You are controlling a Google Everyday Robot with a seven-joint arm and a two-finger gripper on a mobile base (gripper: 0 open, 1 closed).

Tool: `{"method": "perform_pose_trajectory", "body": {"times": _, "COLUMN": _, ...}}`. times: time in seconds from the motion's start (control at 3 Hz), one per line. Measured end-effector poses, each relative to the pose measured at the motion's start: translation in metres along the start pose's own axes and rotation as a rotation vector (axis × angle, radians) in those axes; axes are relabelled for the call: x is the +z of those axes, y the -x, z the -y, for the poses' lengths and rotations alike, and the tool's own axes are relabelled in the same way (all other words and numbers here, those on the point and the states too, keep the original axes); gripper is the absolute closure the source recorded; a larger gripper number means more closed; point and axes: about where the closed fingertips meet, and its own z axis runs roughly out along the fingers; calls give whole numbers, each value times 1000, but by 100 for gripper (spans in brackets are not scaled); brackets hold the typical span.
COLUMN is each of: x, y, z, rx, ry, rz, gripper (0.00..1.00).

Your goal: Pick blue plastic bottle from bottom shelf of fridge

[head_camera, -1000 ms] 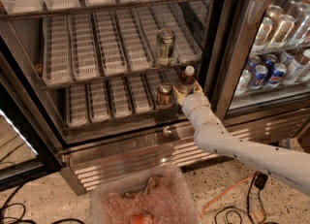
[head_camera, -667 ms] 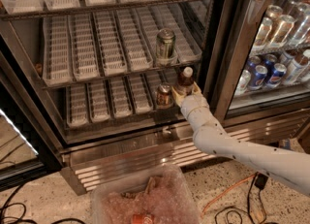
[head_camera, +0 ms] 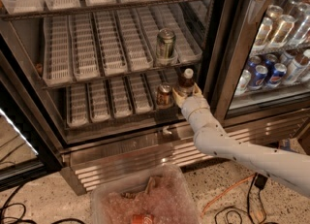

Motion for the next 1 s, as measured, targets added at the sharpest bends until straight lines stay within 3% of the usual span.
{"method": "perform_pose_trajectory", "body": {"times": 1.0, "x": -13, "y": 6, "z": -9, "rx": -14, "ry": 27, "rz": 11, "gripper": 100}}
